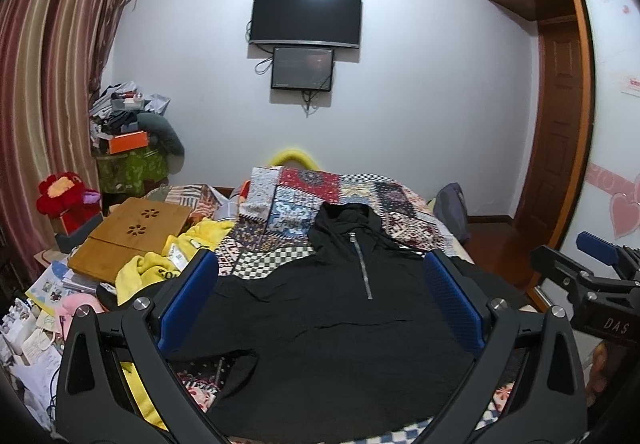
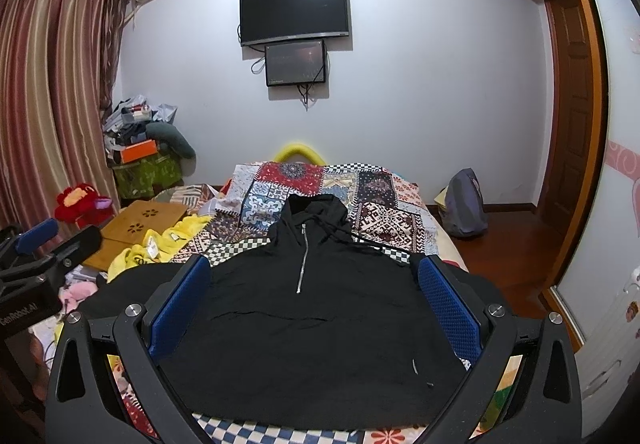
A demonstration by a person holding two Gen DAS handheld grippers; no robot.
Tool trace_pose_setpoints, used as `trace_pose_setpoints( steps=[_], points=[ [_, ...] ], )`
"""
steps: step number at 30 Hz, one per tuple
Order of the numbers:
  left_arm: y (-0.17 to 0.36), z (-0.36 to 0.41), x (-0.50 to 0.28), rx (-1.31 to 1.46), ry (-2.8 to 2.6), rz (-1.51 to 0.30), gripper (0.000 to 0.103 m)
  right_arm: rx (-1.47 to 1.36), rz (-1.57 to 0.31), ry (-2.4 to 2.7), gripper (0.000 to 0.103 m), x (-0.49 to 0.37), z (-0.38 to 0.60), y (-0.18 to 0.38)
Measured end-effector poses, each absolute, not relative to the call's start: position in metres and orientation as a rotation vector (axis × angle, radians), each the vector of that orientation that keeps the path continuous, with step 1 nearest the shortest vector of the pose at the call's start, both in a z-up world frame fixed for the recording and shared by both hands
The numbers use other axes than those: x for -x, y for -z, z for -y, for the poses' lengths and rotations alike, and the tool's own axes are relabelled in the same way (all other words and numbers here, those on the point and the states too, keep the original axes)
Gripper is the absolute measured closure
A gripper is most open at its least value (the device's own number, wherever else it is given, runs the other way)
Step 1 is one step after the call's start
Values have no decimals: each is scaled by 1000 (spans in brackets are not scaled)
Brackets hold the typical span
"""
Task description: Fold large clothes
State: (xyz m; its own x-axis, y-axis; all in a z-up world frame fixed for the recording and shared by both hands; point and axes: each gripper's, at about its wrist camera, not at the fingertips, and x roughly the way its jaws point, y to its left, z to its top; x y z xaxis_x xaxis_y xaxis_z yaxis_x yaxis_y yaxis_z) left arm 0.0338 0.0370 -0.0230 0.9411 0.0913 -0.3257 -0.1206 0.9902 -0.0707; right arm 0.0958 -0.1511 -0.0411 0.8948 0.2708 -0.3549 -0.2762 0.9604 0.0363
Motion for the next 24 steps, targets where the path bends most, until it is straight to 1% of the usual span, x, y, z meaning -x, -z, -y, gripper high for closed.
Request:
trace_pose_setpoints(
  steps=[5,11,18,21,24],
  points=[
    [33,-74,-55,101,-172,-361,0,39,-401,-269,0,-122,143,52],
    [65,-132,-77,111,-263,-434,0,100,-488,-235,0,-155,131,79],
    [129,-226,-83,291,-382,-588,0,142,-603,-205,0,-185,128,111],
    [165,-269,-80,399,-438,-680,0,185,-640,-164,0,-196,126,124],
    [193,-300,-71,486,-471,-734,0,227,-686,-145,0,-204,121,135]
  ],
)
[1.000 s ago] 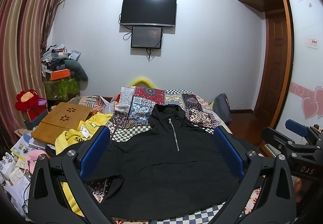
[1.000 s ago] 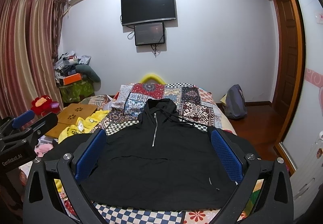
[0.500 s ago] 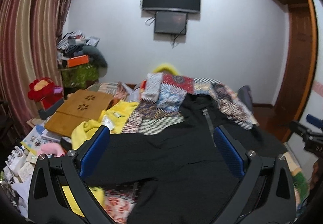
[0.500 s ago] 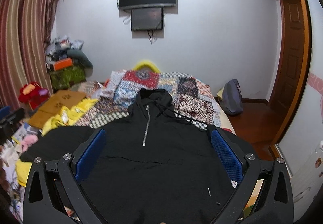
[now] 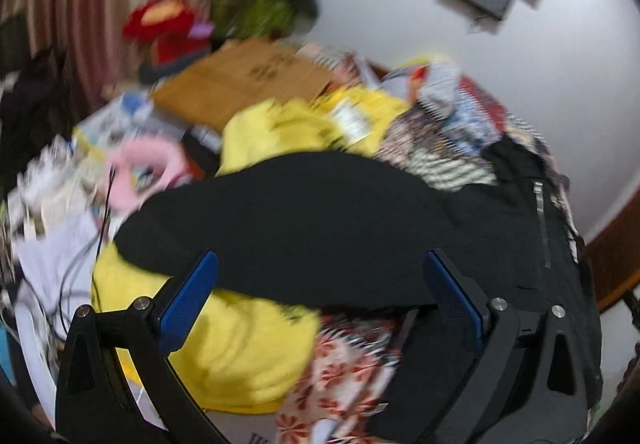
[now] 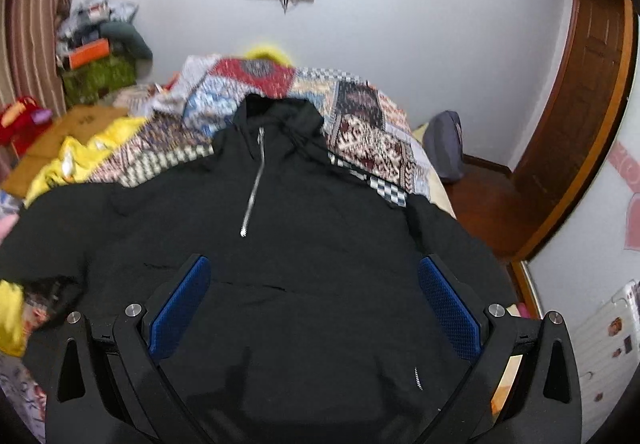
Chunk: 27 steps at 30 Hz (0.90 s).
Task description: Fold large clothes
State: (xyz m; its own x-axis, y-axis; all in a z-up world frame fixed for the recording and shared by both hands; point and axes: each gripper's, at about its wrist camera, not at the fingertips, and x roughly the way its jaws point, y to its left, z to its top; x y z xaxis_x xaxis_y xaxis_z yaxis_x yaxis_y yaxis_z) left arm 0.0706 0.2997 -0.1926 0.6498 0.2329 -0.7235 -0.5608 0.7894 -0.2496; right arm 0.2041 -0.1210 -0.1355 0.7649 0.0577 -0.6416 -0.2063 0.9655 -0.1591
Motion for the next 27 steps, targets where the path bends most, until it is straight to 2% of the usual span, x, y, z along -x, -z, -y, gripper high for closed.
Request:
trace_pose_setpoints(
  steps=[6,11,14,22,25,27],
  points=[
    [249,-351,-56,703,-481,-830,0,181,-779,-207,0,-217,113,152],
    [280,-382,-44,928,-437,-811,1,181,-834,-228,0,-228,105,165],
    [292,-396,-46,1011,-422,-799,10,192,-863,-230,0,-235,99,173],
    [303,-419,-68,980,-489,-781,22,199,-923,-226,0,-247,94,185],
    [305,-423,-77,912,-543,-820,34,196,-929,-226,0,-250,94,185],
    [308,-426,-81,894,-565,-842,49,190,-928,-226,0,-250,95,184]
  ],
)
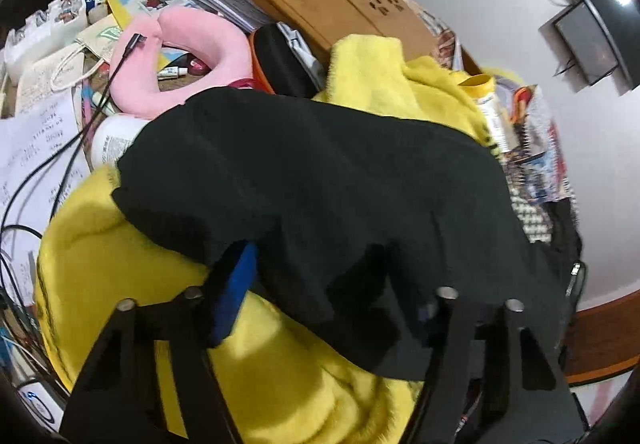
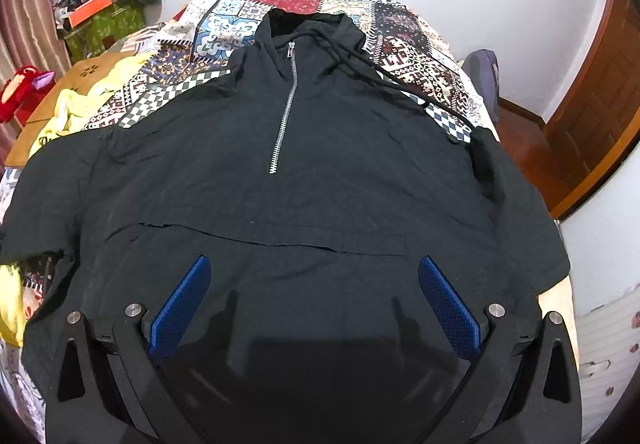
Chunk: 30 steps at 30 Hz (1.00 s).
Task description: Fold large clothes
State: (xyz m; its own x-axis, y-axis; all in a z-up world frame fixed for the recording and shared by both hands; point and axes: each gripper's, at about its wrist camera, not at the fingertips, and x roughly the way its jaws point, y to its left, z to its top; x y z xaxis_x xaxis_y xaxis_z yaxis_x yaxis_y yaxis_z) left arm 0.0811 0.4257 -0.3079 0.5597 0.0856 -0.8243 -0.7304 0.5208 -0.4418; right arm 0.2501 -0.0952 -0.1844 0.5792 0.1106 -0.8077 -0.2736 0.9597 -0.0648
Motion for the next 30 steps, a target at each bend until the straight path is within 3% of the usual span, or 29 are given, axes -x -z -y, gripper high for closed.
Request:
trace_pose_setpoints(
  steps=[1,4,6,11,19,30],
  points=[
    [308,-427,-83,875,-583,-854,53,188,-926,-226,0,-250,96,184],
    [301,-427,-85,772,-640,-893,88,180,-918,-227,0,-248,98,180],
    [295,-426,-85,725,-650,-903,99,172,-911,-229,0,-247,101,176],
    [262,-426,-80,673,-660,-858,102,153,-895,-236,0,-244,107,168],
    [152,-396,-96,556,-587,-651,103,114,-859,-246,0,-243,124,155],
    [23,-248,-206,286,-317,-488,103,25,-793,-258,0,-253,163,138]
  ],
)
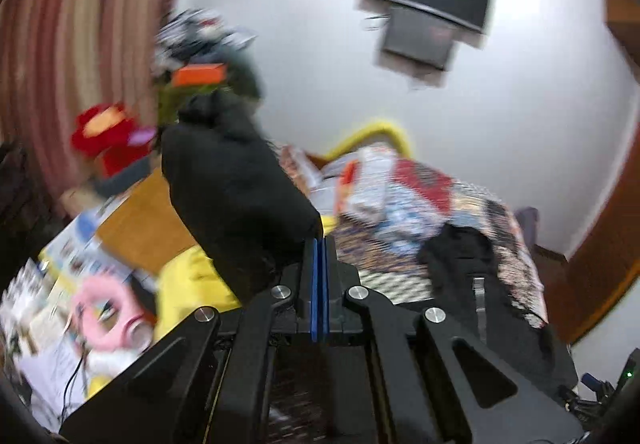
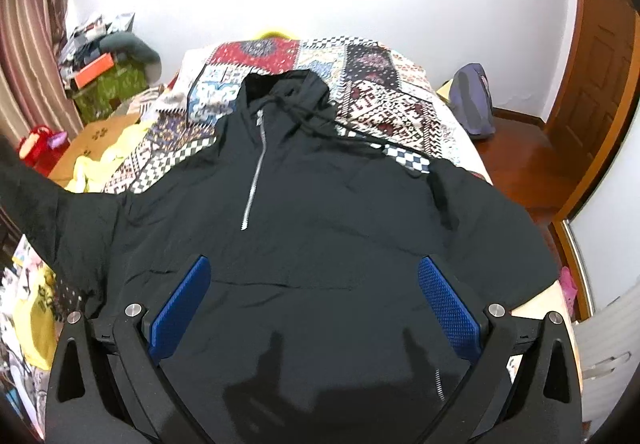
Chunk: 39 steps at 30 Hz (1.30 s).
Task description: Fold large clothes
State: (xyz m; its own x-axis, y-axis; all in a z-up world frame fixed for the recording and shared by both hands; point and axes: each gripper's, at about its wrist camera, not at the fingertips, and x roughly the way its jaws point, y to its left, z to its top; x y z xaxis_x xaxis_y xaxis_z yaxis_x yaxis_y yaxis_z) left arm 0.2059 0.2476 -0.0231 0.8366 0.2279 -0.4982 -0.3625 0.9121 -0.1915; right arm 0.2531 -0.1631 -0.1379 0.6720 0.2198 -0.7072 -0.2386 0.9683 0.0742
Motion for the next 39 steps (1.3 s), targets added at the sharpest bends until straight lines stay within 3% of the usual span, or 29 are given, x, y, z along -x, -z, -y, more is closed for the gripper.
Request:
trace_pose_setpoints(
  steps=[8,18,25,28,30,32,39],
  points=[
    [11,-87,-281,102,-70,-499,103,-72,-792,-243,0,-263,208,139],
    [85,100,-316,-92,271,-650,103,-113,-805,-161,0,-259,260,147],
    [129,120,-311,-135,289,-797,101,-168,-865,-173,0,-266,279,158],
    [139,97,-311,-122,239,-847,88,-209,-890,-208,0,-272,276,162],
    [147,75,-312,-121,191,-872,63,-237,-908,-237,0,-277,271,164],
    [154,52,-308,-128,137,-876,48,-257,-923,-263,0,-282,265,166],
    [172,-39,-286,-96,7,-903,23,-247,-974,-340,0,-319,224,178]
  ],
)
